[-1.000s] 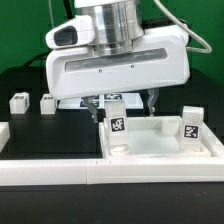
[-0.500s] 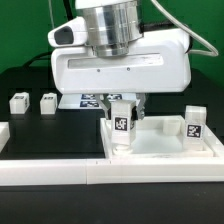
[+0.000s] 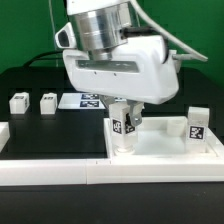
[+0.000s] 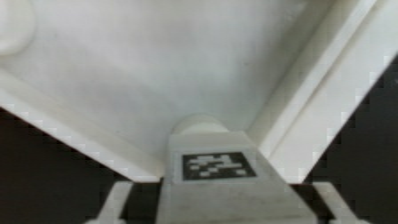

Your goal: Assemble square table

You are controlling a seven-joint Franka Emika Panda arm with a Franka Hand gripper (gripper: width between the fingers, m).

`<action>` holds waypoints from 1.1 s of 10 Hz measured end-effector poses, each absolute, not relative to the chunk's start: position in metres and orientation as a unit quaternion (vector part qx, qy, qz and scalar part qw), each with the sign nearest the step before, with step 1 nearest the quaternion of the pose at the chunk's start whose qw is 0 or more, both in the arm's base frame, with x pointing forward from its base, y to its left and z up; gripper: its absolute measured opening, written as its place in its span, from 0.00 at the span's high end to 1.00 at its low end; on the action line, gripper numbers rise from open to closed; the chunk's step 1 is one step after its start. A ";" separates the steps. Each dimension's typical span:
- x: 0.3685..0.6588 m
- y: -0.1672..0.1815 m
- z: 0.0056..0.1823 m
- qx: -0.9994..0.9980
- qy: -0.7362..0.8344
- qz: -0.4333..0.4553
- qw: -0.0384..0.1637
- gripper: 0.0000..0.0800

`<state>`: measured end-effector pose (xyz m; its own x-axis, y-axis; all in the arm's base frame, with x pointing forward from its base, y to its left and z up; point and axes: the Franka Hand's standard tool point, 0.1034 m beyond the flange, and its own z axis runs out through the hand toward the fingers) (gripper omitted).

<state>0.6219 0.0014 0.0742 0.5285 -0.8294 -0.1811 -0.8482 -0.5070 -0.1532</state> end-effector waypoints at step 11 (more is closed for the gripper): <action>0.625 0.013 0.073 -0.953 0.287 0.005 0.100 0.19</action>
Offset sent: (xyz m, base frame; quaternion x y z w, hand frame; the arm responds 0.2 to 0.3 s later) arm 0.0000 0.0000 0.0000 0.0000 0.0000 0.0650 0.9979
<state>0.6246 0.0125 0.0726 0.8349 -0.5463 -0.0676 -0.5484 -0.8149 -0.1876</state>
